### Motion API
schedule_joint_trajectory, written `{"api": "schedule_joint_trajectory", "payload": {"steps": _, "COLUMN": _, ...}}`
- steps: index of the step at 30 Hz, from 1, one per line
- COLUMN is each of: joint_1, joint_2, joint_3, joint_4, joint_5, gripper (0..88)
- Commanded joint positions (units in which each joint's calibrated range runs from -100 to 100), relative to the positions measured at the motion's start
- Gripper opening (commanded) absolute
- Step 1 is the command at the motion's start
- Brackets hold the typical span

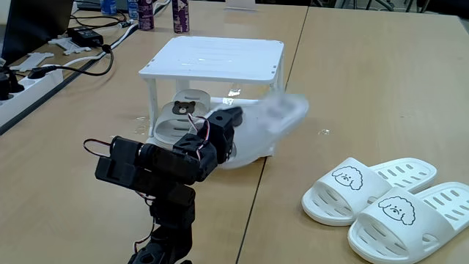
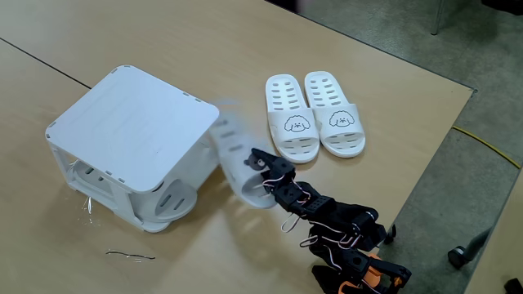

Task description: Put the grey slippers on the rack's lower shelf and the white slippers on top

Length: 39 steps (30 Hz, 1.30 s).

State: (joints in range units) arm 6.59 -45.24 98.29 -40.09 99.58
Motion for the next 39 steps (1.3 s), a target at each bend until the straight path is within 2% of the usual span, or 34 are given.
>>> {"api": "schedule_joint_trajectory", "payload": {"steps": 1, "joint_1": 2.4, "joint_2": -3.2, "joint_3": 0.8, "joint_4": 3.1, "joint_5": 0.4, "gripper": 0.7}}
{"api": "schedule_joint_trajectory", "payload": {"steps": 4, "joint_1": 2.0, "joint_2": -5.3, "joint_3": 0.8, "joint_4": 4.0, "joint_5": 0.4, "gripper": 0.7}}
{"api": "schedule_joint_trajectory", "payload": {"steps": 9, "joint_1": -0.9, "joint_2": -14.5, "joint_3": 1.1, "joint_4": 14.6, "joint_5": 0.4, "gripper": 0.7}}
{"api": "schedule_joint_trajectory", "payload": {"steps": 18, "joint_1": -10.3, "joint_2": -14.1, "joint_3": 1.1, "joint_4": 14.9, "joint_5": 0.4, "gripper": 0.7}}
{"api": "schedule_joint_trajectory", "payload": {"steps": 26, "joint_1": -10.5, "joint_2": -5.4, "joint_3": -3.2, "joint_4": 14.2, "joint_5": 0.4, "gripper": 0.7}}
{"api": "schedule_joint_trajectory", "payload": {"steps": 39, "joint_1": -10.5, "joint_2": 17.6, "joint_3": -30.1, "joint_4": 14.2, "joint_5": 0.4, "gripper": 0.7}}
